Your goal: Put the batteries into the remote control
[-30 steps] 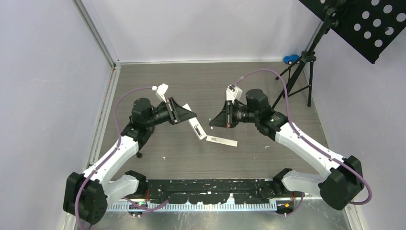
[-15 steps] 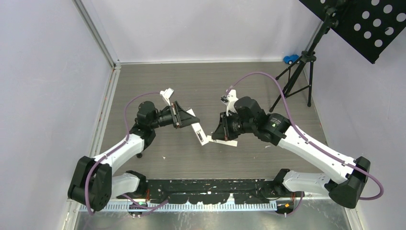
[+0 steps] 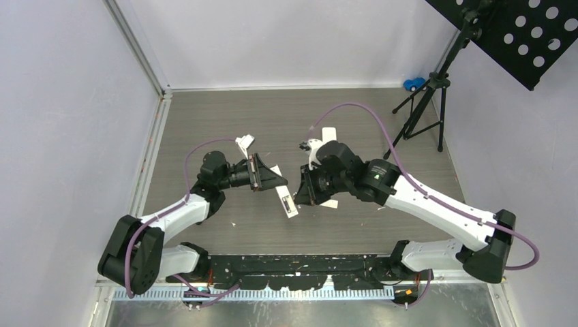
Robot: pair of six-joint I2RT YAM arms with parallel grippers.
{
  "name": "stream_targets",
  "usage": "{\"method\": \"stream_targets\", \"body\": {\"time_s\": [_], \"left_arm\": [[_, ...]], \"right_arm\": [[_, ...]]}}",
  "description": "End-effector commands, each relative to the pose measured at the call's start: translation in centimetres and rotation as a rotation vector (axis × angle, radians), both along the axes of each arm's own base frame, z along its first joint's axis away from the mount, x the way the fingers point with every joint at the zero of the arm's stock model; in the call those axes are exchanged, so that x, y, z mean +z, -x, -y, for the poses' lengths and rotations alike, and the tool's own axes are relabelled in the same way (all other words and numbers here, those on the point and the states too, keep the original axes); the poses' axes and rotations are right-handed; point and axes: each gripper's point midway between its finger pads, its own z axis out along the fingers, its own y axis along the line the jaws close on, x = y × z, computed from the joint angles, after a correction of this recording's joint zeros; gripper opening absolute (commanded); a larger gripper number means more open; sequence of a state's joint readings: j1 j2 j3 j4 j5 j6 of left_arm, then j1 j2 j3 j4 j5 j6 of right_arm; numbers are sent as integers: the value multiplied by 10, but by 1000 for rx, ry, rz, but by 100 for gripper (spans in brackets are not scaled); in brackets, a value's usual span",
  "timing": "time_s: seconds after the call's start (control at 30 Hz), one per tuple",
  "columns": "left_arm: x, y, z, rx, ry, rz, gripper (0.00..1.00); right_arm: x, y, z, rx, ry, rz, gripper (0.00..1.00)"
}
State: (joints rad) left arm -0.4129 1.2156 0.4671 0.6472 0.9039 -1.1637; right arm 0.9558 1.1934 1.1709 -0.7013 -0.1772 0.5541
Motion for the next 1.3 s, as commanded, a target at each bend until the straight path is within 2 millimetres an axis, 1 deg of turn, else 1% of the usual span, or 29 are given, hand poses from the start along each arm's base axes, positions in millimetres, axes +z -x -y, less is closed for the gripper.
{"method": "stream_targets", "body": {"time_s": [0.0,0.13,0.27,0.4,0.47,0.57,0.67,0.83,0.9,0.97,1.13,1.27], "left_arm": [[12,-3,2,13,37,44,0],[9,-5,0,37,31,32,0],[5,-6,0,49,25,24,0],[4,-6,-1,53,25,19,0],[4,-5,-1,54,27,8,0],[5,-2,-1,45,36,-21,0],[7,0,-1,41,43,-36,0],[8,1,-2,44,42,-39,0],[8,0,-2,45,43,-41,0],[7,0,-2,48,42,-45,0],[7,-2,-1,54,43,-55,0],[7,-3,-2,64,46,-64,0]], "right_arm": [[3,0,-15,2,38,21,8],[-8,-2,-18,-12,115,29,8],[-12,-2,-19,-19,161,33,10],[-16,2,-25,7,180,32,13],[-20,-3,-23,-6,223,52,15],[-23,-3,-27,0,225,48,16],[-25,-8,-26,-23,250,54,20],[-19,-14,-23,-69,253,73,28],[-15,-14,-23,-72,239,75,31],[-10,-13,-23,-78,219,78,36],[11,-13,-22,-114,126,102,42],[26,-16,-14,-172,59,129,43]]}}
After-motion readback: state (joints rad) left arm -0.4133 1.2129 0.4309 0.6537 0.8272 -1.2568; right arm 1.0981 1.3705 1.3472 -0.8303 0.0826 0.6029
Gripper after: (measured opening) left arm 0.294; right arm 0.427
